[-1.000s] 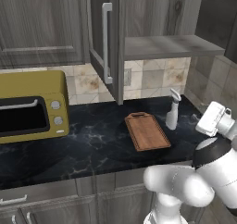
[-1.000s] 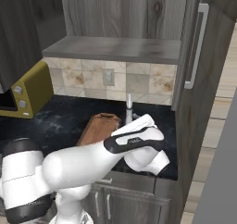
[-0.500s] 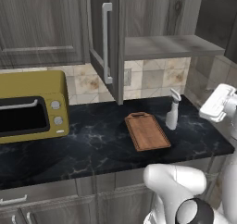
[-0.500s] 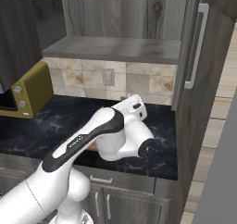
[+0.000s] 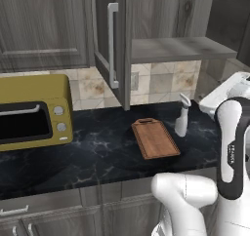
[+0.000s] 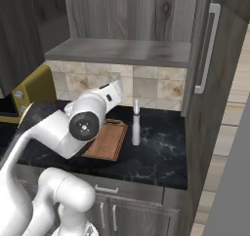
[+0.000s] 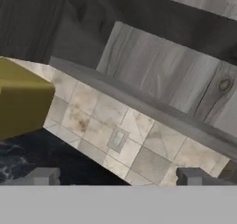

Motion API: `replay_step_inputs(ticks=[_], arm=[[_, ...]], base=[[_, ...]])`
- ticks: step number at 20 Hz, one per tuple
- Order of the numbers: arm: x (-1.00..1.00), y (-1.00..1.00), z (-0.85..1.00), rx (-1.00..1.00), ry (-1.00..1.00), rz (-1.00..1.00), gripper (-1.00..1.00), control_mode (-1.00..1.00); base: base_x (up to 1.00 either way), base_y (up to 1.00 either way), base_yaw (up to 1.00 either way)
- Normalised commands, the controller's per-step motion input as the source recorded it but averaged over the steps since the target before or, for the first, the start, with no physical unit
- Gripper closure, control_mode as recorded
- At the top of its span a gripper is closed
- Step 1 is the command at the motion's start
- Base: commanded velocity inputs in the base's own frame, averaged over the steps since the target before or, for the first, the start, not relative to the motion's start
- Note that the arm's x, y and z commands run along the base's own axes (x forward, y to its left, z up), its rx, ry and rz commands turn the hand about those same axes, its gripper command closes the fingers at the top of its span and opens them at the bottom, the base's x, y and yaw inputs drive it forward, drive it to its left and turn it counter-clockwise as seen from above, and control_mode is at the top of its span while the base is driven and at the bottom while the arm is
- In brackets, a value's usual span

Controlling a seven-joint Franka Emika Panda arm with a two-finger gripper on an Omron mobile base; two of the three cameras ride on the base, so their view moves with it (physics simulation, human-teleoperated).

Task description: Grab the spray bottle from the cabinet, then place it next to the cutting board for sanitizing. Then grab the dish brush from the countertop next to the sink and place it next to the cutting board.

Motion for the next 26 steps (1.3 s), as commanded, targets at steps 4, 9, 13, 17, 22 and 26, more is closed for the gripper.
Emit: replay_step_inputs(ticks=[4, 9, 13, 17, 22, 26], arm=[[-0.10, 0.17, 0.69, -0.07, 0.17, -0.34, -1.00, -1.00], [-0.31, 0.05, 0.11, 0.12, 0.10, -0.58, -1.00, -1.00], [-0.45, 0.22, 0.00, 0.24, 0.14, -0.59, -1.00, -1.00], [-0.23, 0.04, 0.07, 0.14, 0.25, -0.34, -1.00, -1.00], [0.00, -0.04, 0.07, 0.12, 0.15, 0.11, -1.00, -1.00], [0.00, 0.00, -0.03, 0.25, 0.15, 0.38, -1.00, -1.00]], base=[[0.00, 0.00, 0.00], [0.00, 0.00, 0.00], [0.00, 0.00, 0.00], [0.00, 0.00, 0.00], [0.00, 0.00, 0.00], [0.00, 0.00, 0.00]])
